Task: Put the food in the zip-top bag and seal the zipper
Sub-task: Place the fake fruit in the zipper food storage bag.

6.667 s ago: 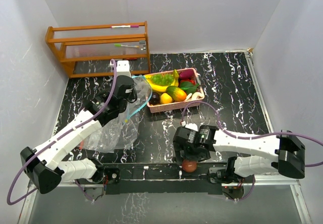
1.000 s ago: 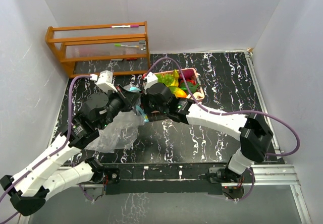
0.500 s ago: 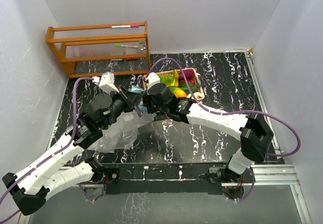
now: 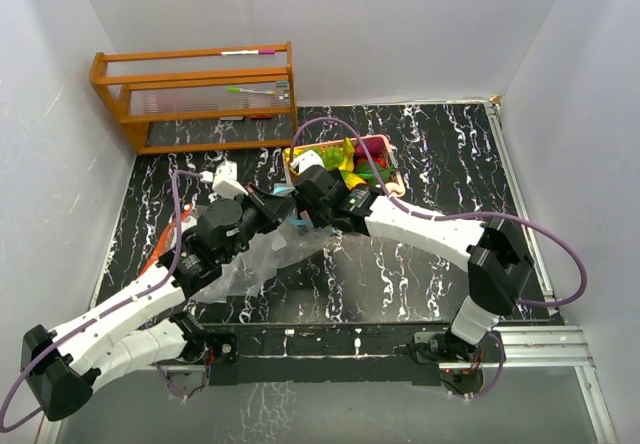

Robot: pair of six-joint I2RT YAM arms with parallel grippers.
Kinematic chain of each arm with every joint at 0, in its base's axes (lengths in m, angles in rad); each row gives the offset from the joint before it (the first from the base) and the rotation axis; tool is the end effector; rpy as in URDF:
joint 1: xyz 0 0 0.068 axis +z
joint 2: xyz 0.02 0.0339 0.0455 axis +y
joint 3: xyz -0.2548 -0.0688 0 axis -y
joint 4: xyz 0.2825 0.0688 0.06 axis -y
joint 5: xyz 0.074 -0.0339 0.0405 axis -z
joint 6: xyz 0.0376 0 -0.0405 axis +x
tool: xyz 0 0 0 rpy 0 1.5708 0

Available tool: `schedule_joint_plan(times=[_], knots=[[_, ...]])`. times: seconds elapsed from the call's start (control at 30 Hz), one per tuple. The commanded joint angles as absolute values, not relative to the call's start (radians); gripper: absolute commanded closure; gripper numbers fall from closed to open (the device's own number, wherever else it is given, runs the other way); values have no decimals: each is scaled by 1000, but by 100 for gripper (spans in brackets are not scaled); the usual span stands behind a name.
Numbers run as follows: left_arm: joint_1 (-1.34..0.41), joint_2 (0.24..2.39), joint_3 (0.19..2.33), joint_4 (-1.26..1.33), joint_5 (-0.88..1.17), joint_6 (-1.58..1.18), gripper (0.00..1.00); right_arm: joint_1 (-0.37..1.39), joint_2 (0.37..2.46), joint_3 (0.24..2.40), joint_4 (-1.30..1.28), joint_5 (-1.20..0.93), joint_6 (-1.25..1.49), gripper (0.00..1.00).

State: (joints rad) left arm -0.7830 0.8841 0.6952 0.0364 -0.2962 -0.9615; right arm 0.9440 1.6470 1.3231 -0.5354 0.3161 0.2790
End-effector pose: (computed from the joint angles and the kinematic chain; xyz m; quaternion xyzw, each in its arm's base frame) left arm 0.1891 -0.1727 0.2997 -0.1626 0.7391 -0.4212 0.5000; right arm 0.2429 0.3155 0.2514 -0.2503 0.8929 0.0767 0.3663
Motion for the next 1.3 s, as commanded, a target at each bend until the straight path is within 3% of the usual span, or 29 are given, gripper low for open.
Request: schedule_joint_plan(times=[0.0, 0.4, 0.57, 0.7, 0.8, 0.97, 1.27], knots=[[-732, 991, 572, -251, -589, -940, 100, 946, 1504, 1495, -484, 308, 239, 2], [-727, 1259, 448, -58, -487, -1011, 100, 892, 1556, 1381, -510, 446, 381, 2], [-720, 1273, 441, -58, -509, -1010, 100, 885, 1488, 1316, -421, 412, 236, 2], [-718, 1319, 515, -130, -552, -1002, 100, 885, 1509, 1291, -486, 547, 168, 2], [-717, 1305, 522, -108, -550, -962, 100, 881, 1538, 1298, -560, 639, 249, 2], [-718, 1176, 450, 58, -435, -869, 100, 864, 1500, 1221, -447, 561, 248, 2], [-715, 1137, 484, -25, -487, -772, 100, 823, 1393, 1158, -390, 479, 167, 1]])
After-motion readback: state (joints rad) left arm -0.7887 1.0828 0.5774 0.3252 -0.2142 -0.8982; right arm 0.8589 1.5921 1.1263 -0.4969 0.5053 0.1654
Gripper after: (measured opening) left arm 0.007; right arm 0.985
